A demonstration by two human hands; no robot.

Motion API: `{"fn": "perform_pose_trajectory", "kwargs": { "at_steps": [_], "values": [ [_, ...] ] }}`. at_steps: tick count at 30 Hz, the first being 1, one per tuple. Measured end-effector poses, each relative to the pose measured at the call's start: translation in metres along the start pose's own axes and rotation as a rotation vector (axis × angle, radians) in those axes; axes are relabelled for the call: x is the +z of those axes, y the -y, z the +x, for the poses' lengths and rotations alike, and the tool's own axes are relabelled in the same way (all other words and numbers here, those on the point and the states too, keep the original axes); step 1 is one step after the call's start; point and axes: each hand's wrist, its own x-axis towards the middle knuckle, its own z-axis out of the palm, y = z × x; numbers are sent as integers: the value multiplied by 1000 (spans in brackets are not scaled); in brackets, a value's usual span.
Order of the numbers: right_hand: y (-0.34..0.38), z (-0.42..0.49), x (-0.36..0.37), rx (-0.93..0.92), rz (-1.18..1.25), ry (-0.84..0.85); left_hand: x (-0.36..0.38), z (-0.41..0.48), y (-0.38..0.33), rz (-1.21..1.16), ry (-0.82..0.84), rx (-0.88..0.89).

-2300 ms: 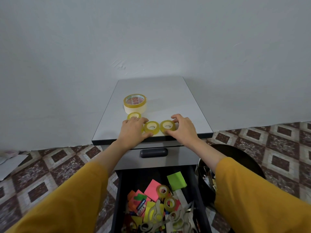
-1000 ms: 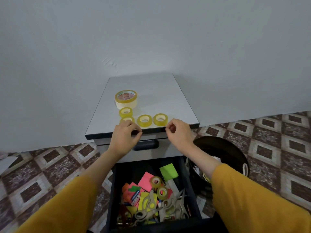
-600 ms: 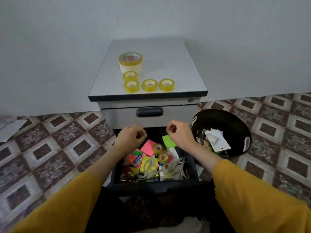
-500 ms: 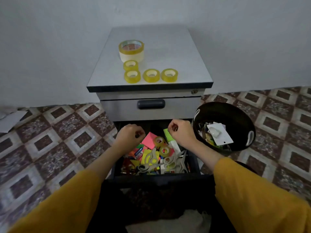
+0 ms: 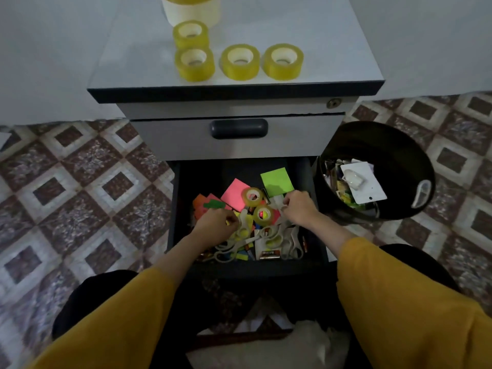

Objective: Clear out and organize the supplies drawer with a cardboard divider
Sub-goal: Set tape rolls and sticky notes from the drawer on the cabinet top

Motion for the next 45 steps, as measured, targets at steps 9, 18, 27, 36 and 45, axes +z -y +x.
{"fn": "perform_pose_trajectory", "kwargs": {
  "at_steps": [9,18,27,36,45],
  "values": [
    [-6,12,18,-38,-313,223,17,18,7,-1,74,-30],
    [2,7,27,-87,-462,200,20,20,15,-17,81,-45],
    [1,3,33,-121,-511,246,20,20,11,5,95,-37],
    [3,2,17,-138,-505,265,16,20,14,8,113,-56],
    [3,-2,14,-153,-451,292,11,19,8,37,99,-48]
  ]
}}
